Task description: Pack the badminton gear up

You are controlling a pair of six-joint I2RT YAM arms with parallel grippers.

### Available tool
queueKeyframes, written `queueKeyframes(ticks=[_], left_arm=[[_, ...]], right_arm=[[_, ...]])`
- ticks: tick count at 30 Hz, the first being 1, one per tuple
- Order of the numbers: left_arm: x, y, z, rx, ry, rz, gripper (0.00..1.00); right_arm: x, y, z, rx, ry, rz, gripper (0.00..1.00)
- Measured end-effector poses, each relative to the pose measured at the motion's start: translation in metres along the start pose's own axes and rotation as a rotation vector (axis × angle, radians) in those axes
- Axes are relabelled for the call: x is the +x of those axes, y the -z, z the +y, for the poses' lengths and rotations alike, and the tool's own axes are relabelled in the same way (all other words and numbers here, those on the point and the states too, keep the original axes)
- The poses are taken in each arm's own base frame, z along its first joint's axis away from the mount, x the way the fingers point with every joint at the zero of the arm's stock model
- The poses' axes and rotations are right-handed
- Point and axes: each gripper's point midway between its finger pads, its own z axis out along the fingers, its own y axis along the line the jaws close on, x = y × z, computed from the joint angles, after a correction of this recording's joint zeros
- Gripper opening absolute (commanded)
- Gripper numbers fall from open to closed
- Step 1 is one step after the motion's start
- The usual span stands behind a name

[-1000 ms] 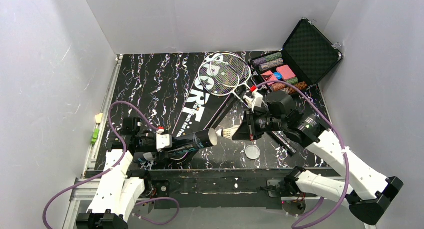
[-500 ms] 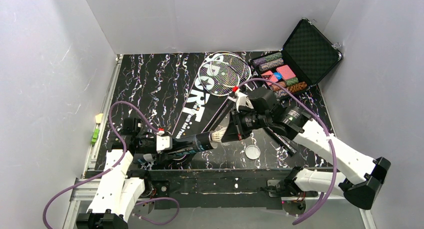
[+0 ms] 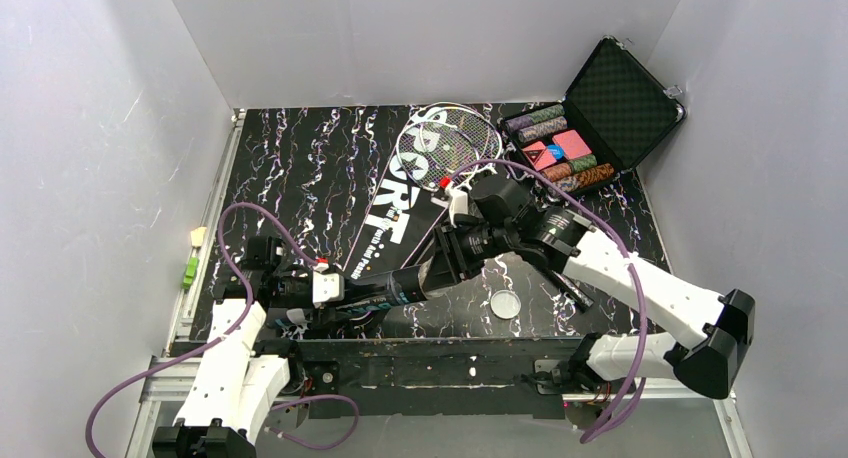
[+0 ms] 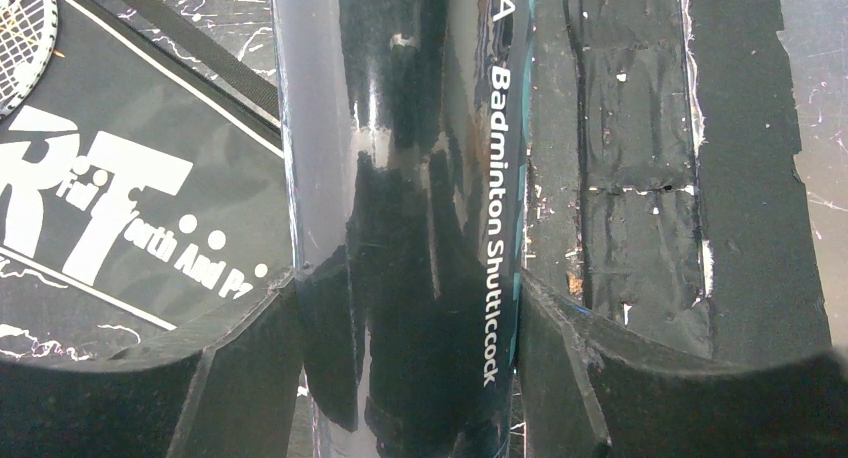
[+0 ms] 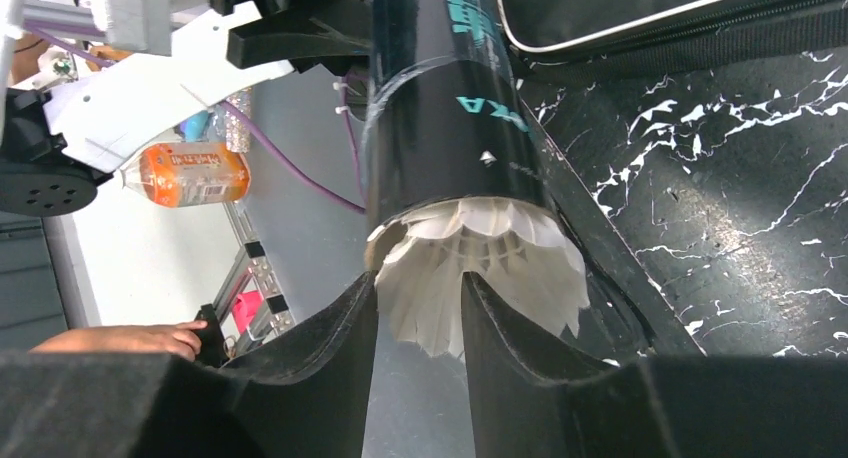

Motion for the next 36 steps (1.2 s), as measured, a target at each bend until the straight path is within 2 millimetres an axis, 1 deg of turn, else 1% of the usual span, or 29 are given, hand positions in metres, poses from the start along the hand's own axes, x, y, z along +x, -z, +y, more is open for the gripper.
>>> queueKeyframes(ticks=[3, 9, 12, 13, 14, 16, 17, 21, 23, 26, 32, 36], left_arm=[[0.0, 0.0, 0.0, 0.001, -0.001, -0.001, 0.01], [0.0, 0.0, -0.002, 0.004, 0.006, 0.0, 0.01], [0.0, 0.0, -0.002, 0.004, 0.006, 0.0, 0.01], [-0.001, 0.0, -0.002, 0.004, 0.007, 0.0, 0.01], [-0.001, 0.001, -0.002, 0.004, 0.007, 0.0, 0.01], [-0.002, 0.001, -0.001, 0.003, 0.008, -0.003, 0.01], [-0.003, 0.001, -0.001, 0.003, 0.009, -0.005, 0.01], [-0.006, 0.001, 0.0, 0.001, 0.017, -0.013, 0.01], [-0.008, 0.002, 0.001, -0.001, 0.017, -0.017, 0.01], [-0.009, 0.002, 0.001, -0.003, 0.018, -0.021, 0.01], [-0.012, 0.002, 0.001, -0.002, 0.025, -0.032, 0.01], [-0.013, 0.002, 0.001, -0.003, 0.029, -0.036, 0.01]], right_arm=[[-0.006, 0.009, 0.008, -0.019, 0.013, -0.032, 0.45], [-0.017, 0.045, 0.025, -0.066, 0.049, -0.144, 0.46], [-0.022, 0.06, 0.023, -0.057, 0.054, -0.2, 0.48], [-0.022, 0.063, 0.02, -0.043, 0.053, -0.217, 0.49], [-0.022, 0.064, 0.015, -0.025, 0.049, -0.227, 0.53], [-0.021, 0.062, 0.002, 0.02, 0.031, -0.235, 0.6], [-0.018, 0.058, -0.007, 0.043, 0.019, -0.225, 0.62], [-0.005, 0.036, -0.036, 0.107, -0.045, -0.156, 0.65], [0.001, 0.029, -0.045, 0.123, -0.067, -0.128, 0.65], [0.001, 0.025, -0.049, 0.126, -0.074, -0.124, 0.65], [-0.01, 0.021, -0.045, 0.099, -0.067, -0.165, 0.65], [-0.009, 0.014, -0.05, 0.096, -0.092, -0.166, 0.64]])
